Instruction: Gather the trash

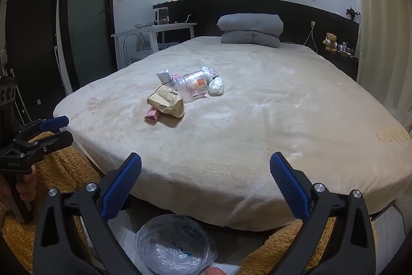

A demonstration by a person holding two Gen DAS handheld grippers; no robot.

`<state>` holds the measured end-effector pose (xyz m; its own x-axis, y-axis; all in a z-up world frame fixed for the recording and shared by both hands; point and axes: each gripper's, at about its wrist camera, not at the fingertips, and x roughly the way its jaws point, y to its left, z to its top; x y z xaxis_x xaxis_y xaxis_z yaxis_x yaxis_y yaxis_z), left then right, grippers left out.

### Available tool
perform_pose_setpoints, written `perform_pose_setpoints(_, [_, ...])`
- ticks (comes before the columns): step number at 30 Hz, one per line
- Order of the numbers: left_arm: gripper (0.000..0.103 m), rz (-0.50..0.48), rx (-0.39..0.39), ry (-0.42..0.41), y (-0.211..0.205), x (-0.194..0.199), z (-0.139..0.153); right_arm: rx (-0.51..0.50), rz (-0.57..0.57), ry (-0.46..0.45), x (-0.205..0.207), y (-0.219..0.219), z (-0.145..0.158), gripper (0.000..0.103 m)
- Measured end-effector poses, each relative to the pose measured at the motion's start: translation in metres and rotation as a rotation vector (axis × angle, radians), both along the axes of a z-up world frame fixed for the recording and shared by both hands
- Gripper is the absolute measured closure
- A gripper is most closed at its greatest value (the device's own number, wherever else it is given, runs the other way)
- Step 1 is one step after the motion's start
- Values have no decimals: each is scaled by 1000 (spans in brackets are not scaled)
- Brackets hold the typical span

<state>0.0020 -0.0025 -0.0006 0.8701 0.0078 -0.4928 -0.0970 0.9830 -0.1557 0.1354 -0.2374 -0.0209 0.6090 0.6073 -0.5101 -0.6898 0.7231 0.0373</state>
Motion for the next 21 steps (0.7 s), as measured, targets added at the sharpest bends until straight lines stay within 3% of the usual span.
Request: perform_pose_setpoints(21, [6, -1, 0, 0, 0, 0, 0, -19, 11, -5, -1, 7, -6, 4])
